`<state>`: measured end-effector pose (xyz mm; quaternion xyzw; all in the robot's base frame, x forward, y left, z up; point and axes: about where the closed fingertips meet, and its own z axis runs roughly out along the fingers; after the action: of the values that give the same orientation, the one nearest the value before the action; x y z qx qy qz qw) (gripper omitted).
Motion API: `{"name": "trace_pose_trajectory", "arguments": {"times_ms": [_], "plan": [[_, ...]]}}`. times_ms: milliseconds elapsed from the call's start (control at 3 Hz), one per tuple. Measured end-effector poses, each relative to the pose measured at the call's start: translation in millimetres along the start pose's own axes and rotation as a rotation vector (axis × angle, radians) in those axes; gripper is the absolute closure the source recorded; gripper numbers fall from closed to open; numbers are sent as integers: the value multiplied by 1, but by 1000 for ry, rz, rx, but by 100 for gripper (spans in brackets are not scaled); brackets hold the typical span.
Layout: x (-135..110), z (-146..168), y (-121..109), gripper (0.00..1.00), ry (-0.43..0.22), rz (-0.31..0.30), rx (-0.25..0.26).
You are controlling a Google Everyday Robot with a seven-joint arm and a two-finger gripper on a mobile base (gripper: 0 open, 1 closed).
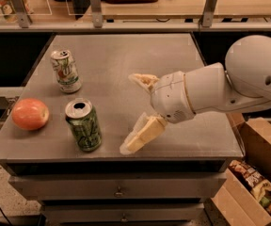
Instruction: Pick green can
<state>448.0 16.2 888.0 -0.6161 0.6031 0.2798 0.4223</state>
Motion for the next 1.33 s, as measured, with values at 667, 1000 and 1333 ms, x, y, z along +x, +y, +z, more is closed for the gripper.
{"name": "trace_pose_trajectory", "arguments": {"times_ms": [667,1000,1333], "plan": [[-2,70,5,0,-189,-9,-85],[-7,90,10,0,-249,0,-130],[-20,97,16,0,-291,-11,-166]]}}
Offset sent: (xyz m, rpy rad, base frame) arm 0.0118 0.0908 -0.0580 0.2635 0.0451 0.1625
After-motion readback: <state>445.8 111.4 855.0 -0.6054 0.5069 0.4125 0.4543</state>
